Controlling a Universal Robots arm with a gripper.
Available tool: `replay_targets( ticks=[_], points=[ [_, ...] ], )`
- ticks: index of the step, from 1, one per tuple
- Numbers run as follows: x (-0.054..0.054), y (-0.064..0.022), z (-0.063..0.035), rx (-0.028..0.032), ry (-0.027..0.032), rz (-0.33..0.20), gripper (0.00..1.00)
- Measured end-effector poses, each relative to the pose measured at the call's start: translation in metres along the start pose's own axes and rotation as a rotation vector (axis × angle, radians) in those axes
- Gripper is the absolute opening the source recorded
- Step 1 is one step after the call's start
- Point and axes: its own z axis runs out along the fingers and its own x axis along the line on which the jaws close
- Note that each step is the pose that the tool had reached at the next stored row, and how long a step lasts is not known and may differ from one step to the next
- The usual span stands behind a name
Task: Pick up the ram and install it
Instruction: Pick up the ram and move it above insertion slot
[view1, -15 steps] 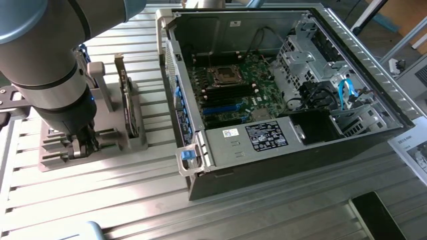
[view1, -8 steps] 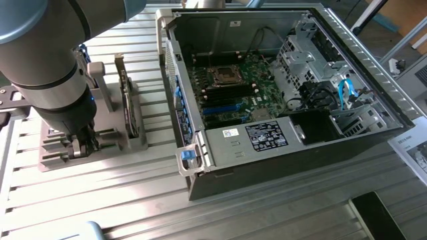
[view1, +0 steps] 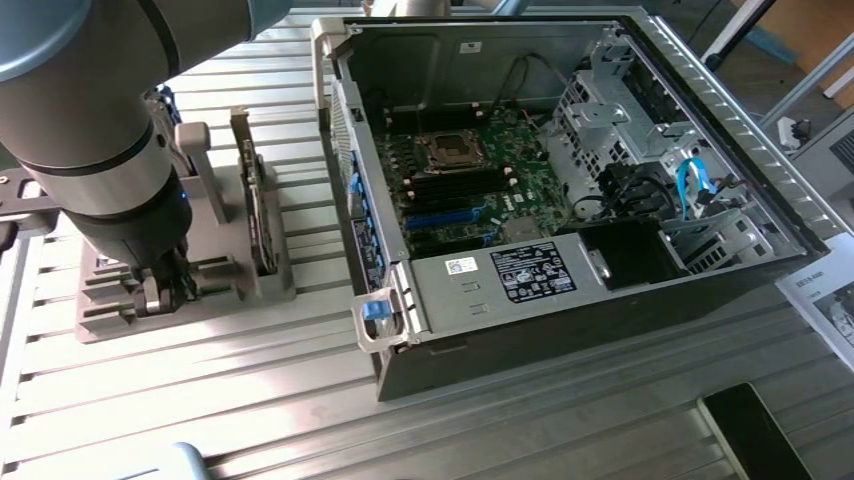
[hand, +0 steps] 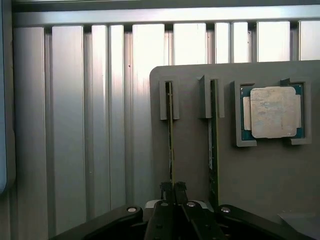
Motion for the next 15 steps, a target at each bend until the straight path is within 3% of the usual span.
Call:
replay_targets(
  ticks=[15],
  points=[
    [0.0,-0.0007,-0.0137,-0.0001,0.0001,0.0,0.12]
  ],
)
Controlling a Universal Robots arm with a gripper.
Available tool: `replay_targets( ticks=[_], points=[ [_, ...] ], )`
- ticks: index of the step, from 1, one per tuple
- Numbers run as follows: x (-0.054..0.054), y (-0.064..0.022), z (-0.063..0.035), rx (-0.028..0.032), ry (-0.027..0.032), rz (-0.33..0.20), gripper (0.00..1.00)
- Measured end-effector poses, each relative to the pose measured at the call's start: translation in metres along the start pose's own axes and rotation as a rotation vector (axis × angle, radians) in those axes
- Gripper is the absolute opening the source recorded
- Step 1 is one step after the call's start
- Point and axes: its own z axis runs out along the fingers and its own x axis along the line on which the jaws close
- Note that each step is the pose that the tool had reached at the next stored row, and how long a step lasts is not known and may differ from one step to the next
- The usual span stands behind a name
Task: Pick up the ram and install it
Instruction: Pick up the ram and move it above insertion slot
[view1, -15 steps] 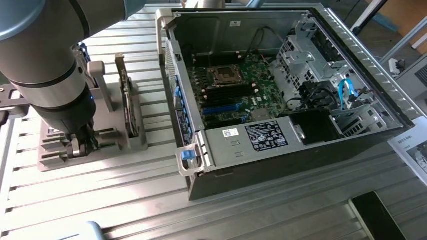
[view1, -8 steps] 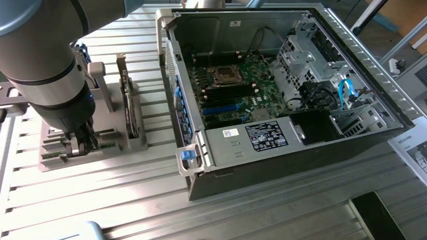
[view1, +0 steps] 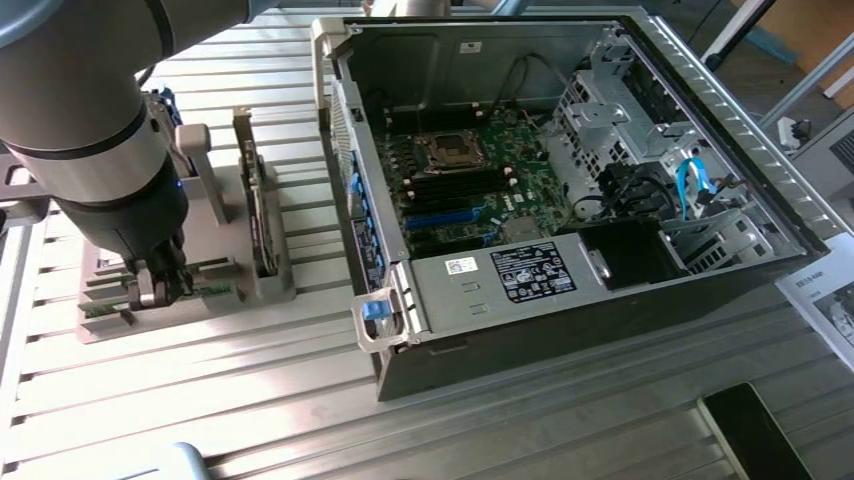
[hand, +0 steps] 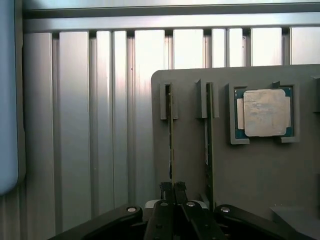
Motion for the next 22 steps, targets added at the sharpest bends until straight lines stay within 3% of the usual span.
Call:
replay_targets(
  ticks=[22],
  points=[
    [0.001,-0.0014,-0.0396,0.0001,-0.0001,0.0,0.12]
  ],
)
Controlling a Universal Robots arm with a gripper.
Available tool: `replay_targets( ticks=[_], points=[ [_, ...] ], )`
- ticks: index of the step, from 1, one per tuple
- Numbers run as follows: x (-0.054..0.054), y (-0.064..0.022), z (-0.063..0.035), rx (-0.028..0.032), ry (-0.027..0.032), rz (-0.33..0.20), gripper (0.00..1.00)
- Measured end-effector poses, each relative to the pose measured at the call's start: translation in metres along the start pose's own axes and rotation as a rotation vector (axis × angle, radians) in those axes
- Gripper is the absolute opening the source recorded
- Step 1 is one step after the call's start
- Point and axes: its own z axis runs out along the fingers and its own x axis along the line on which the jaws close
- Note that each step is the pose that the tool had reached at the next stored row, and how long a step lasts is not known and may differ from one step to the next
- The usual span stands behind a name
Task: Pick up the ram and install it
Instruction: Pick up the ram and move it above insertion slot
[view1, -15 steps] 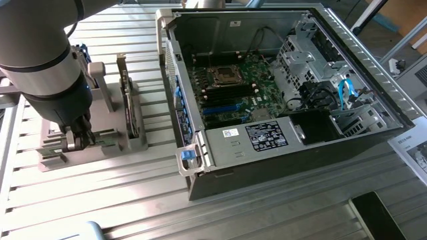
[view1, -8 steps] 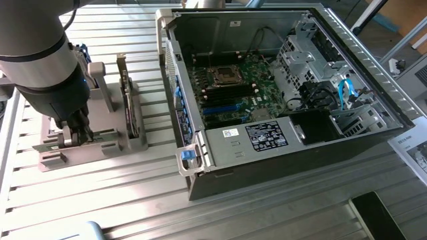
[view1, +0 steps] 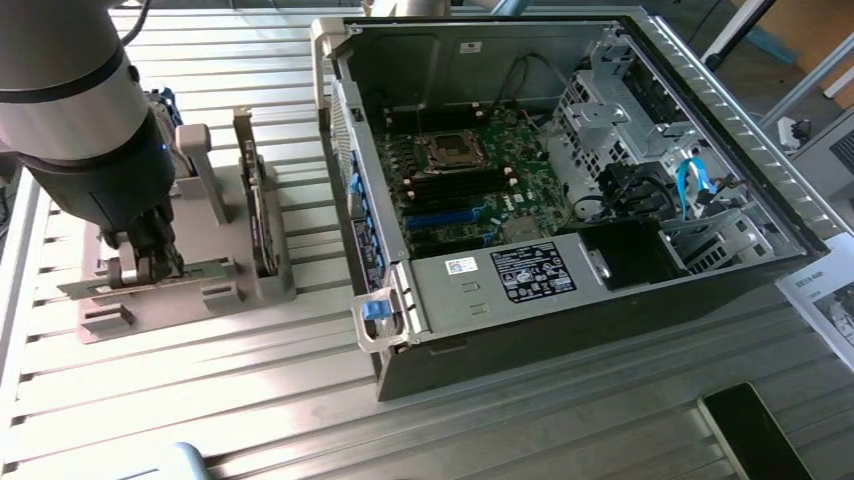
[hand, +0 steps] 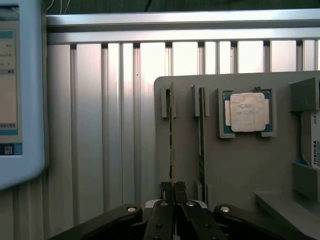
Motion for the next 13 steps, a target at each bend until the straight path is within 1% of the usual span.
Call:
replay_targets(
  ticks=[5,11,13],
  points=[
    [0.0,-0.0001,-0.0084,-0.0001,0.0001,0.0,0.12],
    [0.001,-0.0002,-0.0233,0.0,0.0,0.0,0.12],
    [0.001,-0.0003,-0.0265,0.0,0.0,0.0,0.12]
  ],
)
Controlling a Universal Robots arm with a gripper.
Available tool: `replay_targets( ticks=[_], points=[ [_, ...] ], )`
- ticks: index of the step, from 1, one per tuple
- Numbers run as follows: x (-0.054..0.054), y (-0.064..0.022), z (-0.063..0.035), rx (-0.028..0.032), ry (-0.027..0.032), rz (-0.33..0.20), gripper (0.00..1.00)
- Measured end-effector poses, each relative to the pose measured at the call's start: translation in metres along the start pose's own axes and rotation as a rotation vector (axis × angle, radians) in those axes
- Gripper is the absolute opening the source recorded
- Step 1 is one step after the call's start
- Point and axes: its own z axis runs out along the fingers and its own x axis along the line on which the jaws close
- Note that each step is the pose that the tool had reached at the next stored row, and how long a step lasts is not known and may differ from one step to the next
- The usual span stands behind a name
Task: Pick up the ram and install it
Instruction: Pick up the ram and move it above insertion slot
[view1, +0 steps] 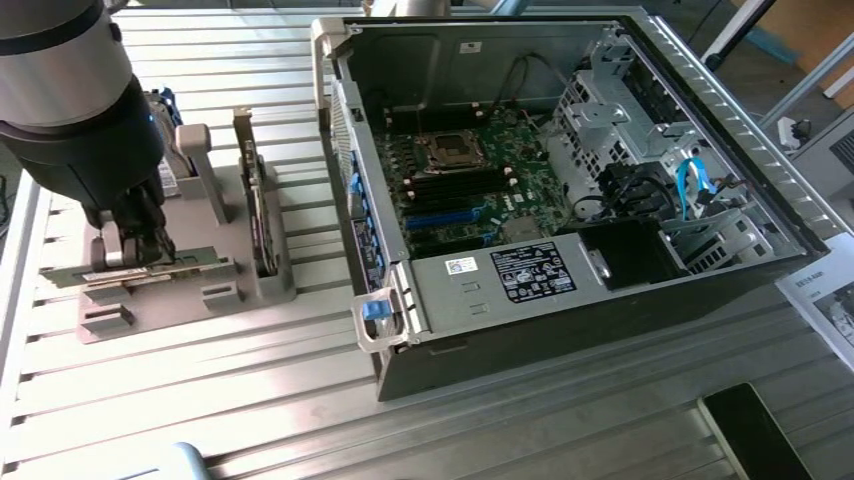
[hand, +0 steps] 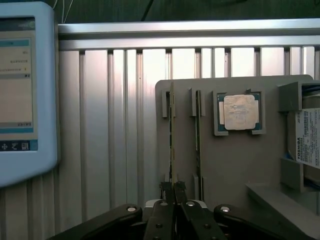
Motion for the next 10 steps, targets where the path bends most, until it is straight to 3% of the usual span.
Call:
replay_targets(
  ticks=[10],
  points=[
    [0.001,0.0,-0.0193,-0.0001,0.0,0.0,0.12]
  ],
)
